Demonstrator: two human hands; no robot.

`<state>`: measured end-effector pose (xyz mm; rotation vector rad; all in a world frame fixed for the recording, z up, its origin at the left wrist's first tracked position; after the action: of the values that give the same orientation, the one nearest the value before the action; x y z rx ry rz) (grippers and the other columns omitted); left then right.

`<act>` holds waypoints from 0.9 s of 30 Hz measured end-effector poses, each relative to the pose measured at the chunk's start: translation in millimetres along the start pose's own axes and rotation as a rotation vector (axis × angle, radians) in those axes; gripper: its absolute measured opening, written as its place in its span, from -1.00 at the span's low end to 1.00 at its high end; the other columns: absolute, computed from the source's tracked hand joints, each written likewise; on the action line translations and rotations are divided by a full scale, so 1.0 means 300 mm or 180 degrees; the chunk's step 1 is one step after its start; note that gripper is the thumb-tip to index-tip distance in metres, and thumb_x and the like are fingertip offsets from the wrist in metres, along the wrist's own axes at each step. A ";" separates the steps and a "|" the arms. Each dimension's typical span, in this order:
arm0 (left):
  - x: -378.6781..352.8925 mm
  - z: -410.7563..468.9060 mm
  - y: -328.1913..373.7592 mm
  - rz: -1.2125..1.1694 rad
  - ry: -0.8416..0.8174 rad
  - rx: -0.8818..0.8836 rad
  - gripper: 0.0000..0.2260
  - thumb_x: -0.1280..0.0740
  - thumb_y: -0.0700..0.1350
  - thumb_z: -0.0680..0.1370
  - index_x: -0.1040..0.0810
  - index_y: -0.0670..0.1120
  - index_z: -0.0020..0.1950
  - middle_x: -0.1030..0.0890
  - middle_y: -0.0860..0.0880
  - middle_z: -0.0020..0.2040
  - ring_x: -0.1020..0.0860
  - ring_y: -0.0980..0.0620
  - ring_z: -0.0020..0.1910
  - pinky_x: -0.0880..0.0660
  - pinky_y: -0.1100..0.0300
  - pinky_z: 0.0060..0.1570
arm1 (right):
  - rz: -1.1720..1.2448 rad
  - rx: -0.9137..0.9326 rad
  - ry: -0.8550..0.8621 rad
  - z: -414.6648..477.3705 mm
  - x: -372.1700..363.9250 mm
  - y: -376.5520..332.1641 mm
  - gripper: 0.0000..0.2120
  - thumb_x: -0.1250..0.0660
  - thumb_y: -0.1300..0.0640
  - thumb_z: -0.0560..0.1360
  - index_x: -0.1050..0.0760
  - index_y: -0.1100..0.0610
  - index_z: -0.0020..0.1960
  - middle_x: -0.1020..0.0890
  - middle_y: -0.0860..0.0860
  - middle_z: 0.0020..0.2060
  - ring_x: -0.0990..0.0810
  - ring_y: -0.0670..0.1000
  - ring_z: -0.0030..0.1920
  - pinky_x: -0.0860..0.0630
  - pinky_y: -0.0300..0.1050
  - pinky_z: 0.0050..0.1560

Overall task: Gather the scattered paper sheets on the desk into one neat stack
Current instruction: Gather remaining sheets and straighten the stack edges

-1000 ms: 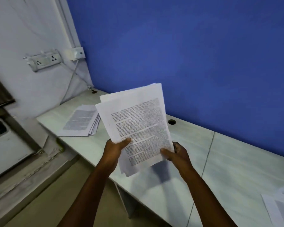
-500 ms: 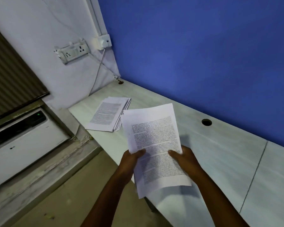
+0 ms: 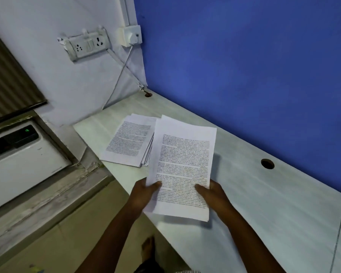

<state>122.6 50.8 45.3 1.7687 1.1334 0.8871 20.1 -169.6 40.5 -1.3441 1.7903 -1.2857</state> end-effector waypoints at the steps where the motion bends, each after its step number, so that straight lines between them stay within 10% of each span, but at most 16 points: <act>1: 0.052 0.053 0.009 -0.0006 0.0003 -0.0040 -0.96 -0.46 -0.15 0.54 -0.68 -0.03 -0.04 -0.72 0.13 -0.21 -0.68 0.20 -0.21 -0.53 0.38 -0.25 | -0.0126 -0.0036 0.0002 0.042 -0.046 -0.012 -0.75 -0.35 0.18 0.58 -0.60 0.01 0.24 -0.69 -0.06 0.13 -0.68 -0.03 0.09 -0.60 -0.06 0.17; 12: 0.516 0.472 0.061 0.0058 0.0081 -0.0187 -0.87 -0.48 -0.22 0.51 -0.64 0.01 -0.07 -0.66 0.31 -0.31 -0.63 0.33 -0.29 -0.48 0.48 -0.29 | -0.1022 -0.0379 -0.0218 0.387 -0.495 -0.215 -0.85 -0.34 0.20 0.56 -0.59 -0.04 -0.05 -0.71 -0.05 -0.05 -0.69 -0.06 -0.09 -0.57 -0.19 -0.23; 16: 0.666 0.636 0.070 0.0273 0.0243 -0.0195 -0.82 -0.50 -0.21 0.49 -0.62 0.08 -0.10 -0.65 0.33 -0.31 -0.58 0.33 -0.26 -0.48 0.48 -0.27 | -0.1348 -0.0334 -0.0263 0.532 -0.647 -0.252 -0.94 -0.39 0.12 0.52 -0.60 0.00 -0.02 -0.71 -0.04 -0.06 -0.67 -0.01 -0.08 -0.59 -0.08 -0.09; 22: 0.763 0.877 0.080 0.1444 0.0621 -0.0397 -0.81 -0.49 -0.07 0.50 -0.65 -0.17 -0.01 -0.59 -0.01 -0.13 -0.54 0.04 -0.16 -0.37 0.33 -0.31 | -0.1848 -0.0428 -0.0086 0.731 -0.791 -0.291 -0.80 -0.41 0.05 0.48 -0.45 -0.01 -0.27 -0.62 -0.02 -0.25 -0.69 0.15 -0.11 -0.61 0.04 -0.07; 27: 0.751 1.025 0.017 0.2435 0.0488 0.0060 -0.42 -0.50 0.15 0.43 -0.51 -0.18 0.30 -0.54 -0.21 0.22 -0.49 -0.22 0.25 -0.43 -0.01 0.21 | -0.2854 -0.0466 0.0424 0.813 -0.829 -0.253 -0.66 -0.40 -0.03 0.48 -0.46 0.20 0.08 -0.53 0.16 0.08 -0.52 0.20 0.19 -0.47 -0.03 0.09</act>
<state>470.6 176.7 -46.1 2.2133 0.5252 1.4734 343.7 -29.2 -12.5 -2.3362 1.3921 -1.7181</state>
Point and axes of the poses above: each hand's wrist, its own z-axis towards the middle knuckle, its own x-axis out of the back of the hand, y = z × x, the point moved 1 cm from there along z, towards the middle knuckle
